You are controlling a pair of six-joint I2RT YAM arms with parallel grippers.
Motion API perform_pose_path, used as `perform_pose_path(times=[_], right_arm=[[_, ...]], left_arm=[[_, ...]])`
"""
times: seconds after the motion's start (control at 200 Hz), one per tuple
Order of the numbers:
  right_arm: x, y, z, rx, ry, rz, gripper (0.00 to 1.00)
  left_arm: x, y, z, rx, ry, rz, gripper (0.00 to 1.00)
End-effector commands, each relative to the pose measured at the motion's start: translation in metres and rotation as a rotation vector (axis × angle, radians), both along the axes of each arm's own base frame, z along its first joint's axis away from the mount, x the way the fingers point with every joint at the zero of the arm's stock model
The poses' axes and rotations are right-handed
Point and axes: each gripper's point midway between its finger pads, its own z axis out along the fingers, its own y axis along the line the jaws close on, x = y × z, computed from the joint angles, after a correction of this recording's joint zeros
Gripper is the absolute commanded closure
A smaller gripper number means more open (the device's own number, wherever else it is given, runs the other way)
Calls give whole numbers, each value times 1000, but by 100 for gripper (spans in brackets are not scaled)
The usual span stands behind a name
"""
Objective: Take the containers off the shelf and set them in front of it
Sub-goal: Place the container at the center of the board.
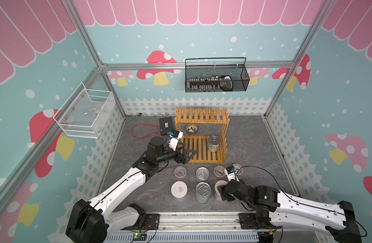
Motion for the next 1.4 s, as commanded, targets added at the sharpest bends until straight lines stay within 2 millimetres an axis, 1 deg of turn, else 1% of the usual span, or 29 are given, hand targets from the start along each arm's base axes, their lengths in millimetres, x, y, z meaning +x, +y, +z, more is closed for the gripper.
perform_pose_path(times=[0.0, 0.09, 0.185, 0.31, 0.435, 0.791, 0.926, 1.026, 1.141, 1.341, 1.396], right_arm=[[2, 5, 15, 16, -42, 28, 11], [6, 18, 35, 82, -98, 65, 8], [10, 22, 41, 81, -124, 67, 5], [9, 29, 28, 45, -102, 89, 4], [8, 22, 14, -20, -70, 72, 5], [5, 20, -1, -65, -37, 85, 6], [4, 10, -9, -127, -13, 56, 7], [5, 4, -11, -157, -9, 38, 9], [6, -1, -7, -158, -21, 16, 10], [3, 5, 0, -100, -30, 52, 13], [3, 5, 1, -94, -30, 57, 12]], left_arm=[[0, -5, 16, -13, -46, -28, 1], [0, -5, 16, -15, -45, -29, 1], [0, -4, 16, -15, -47, -24, 1], [-1, -4, 15, -14, -46, -25, 1], [-2, -5, 15, -15, -45, -29, 1], [-2, -5, 16, -17, -43, -33, 1], [-2, -5, 15, -16, -41, -33, 1], [-2, -5, 15, -15, -39, -33, 1], [-2, -5, 15, -16, -41, -33, 1], [-1, -7, 16, -18, -37, -41, 1], [-2, -9, 16, -21, -36, -49, 1]])
